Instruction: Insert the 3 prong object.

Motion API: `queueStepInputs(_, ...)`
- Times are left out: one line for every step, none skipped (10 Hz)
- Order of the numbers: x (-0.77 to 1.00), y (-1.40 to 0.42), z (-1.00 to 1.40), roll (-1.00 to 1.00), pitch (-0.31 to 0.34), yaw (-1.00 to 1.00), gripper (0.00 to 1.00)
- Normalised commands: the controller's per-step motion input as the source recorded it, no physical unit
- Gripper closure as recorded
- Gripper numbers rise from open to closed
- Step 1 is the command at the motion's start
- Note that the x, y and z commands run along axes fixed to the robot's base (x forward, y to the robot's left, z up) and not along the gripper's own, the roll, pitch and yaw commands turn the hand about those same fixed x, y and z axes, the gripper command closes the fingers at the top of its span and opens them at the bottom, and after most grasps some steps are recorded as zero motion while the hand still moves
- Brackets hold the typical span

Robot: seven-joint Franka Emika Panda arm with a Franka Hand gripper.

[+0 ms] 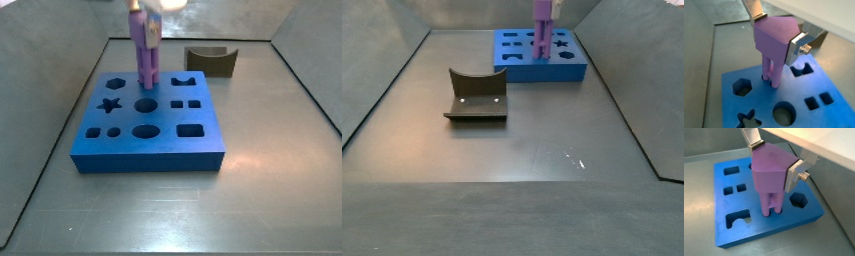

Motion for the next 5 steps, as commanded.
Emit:
queueStepInputs(0.03, 0.00, -0.55, 0.00, 0.000, -0.25, 1.00)
queueStepInputs(0.02, -0.01, -0.54, 0.05, -0.016, -0.07, 1.00)
queueStepInputs(0.01, 0.00, -0.52, 0.08, -0.023, 0.00, 1.00)
queueStepInputs(-0.04, 0.00, -0.19, -0.03, -0.126, 0.00, 1.00)
queueStepInputs(0.00, 0.00, 0.00, 0.00, 0.000, 0.00, 1.00)
